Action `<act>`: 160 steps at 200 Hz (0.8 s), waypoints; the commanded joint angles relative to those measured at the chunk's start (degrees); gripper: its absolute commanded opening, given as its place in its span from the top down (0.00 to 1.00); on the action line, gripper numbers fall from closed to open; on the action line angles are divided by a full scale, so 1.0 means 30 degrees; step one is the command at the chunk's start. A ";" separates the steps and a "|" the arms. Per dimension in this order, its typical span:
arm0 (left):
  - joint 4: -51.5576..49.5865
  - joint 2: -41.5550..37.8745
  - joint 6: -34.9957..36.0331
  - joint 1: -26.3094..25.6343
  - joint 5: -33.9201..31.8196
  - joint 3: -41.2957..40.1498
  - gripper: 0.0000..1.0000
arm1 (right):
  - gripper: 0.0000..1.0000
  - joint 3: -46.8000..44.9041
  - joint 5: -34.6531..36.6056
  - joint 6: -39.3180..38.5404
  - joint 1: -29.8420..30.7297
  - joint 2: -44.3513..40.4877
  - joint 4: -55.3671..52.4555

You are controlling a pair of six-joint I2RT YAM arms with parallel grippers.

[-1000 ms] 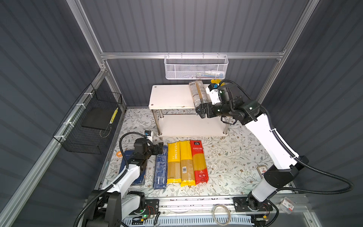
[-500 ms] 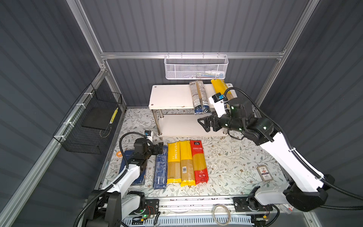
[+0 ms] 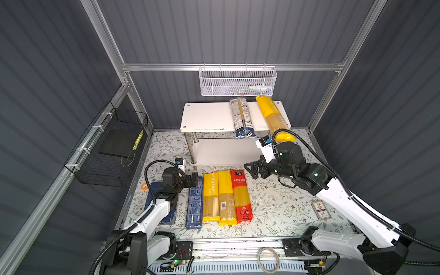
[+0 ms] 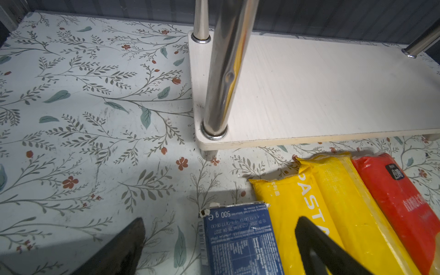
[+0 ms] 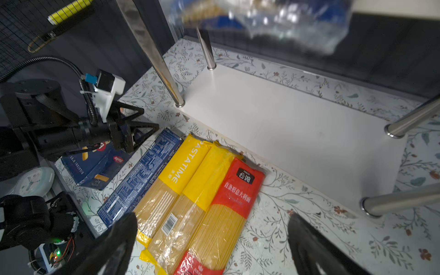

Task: Arrange pasta packages on shelves
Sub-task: Rotate the pasta bag at the shelf, then rotate the pasta bag at the center of the table.

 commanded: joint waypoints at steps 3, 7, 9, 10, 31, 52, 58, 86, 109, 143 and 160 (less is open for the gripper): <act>-0.0619 -0.0402 -0.0294 -0.0101 0.0983 0.0837 0.01 | 0.01 -0.1062 -0.0502 0.0500 0.0422 -0.1349 0.1436; -0.1180 -0.0507 -0.0381 -0.0101 0.1247 0.1250 0.01 | 0.01 -0.1311 -0.0502 0.0502 0.0479 -0.1507 0.1546; -0.1476 -0.0537 -0.0406 -0.0101 0.1410 0.1486 0.01 | 0.01 -0.1423 -0.0520 0.0479 0.0508 -0.1588 0.1606; -0.1623 -0.0577 -0.0415 -0.0101 0.1476 0.1599 0.01 | 0.01 -0.1481 -0.0533 0.0475 0.0508 -0.1621 0.1606; -0.4359 -0.1587 -0.0753 -0.0101 0.1347 0.3711 0.01 | 0.01 -0.2533 -0.1184 0.0324 0.0652 -0.2343 0.1906; -0.5669 -0.2617 -0.1521 -0.0101 0.1603 0.4683 0.01 | 0.01 -0.2899 -0.1375 0.0436 0.0787 -0.2365 0.1486; -0.6180 -0.2746 -0.1580 -0.0145 0.1988 0.4972 0.01 | 0.01 -0.2957 -0.1290 0.0498 0.0877 -0.2307 0.1370; -0.8418 -0.2765 -0.2242 -0.0153 0.3137 0.5867 0.01 | 0.01 -0.3677 -0.1018 0.1259 0.1097 -0.2015 0.1604; -1.0182 -0.2483 -0.2219 -0.0167 0.4294 0.7031 0.01 | 0.01 -0.4205 -0.0859 0.1994 0.1236 -0.1547 0.1766; -1.0744 -0.3199 -0.2097 -0.0160 0.2990 0.6666 0.01 | 0.01 -0.5654 -0.0165 0.3316 0.1357 -0.0692 0.3283; -0.9006 -0.3909 -0.2816 -0.0160 0.2343 0.5127 0.01 | 0.01 -0.6208 -0.0161 0.3838 0.1394 0.0119 0.4068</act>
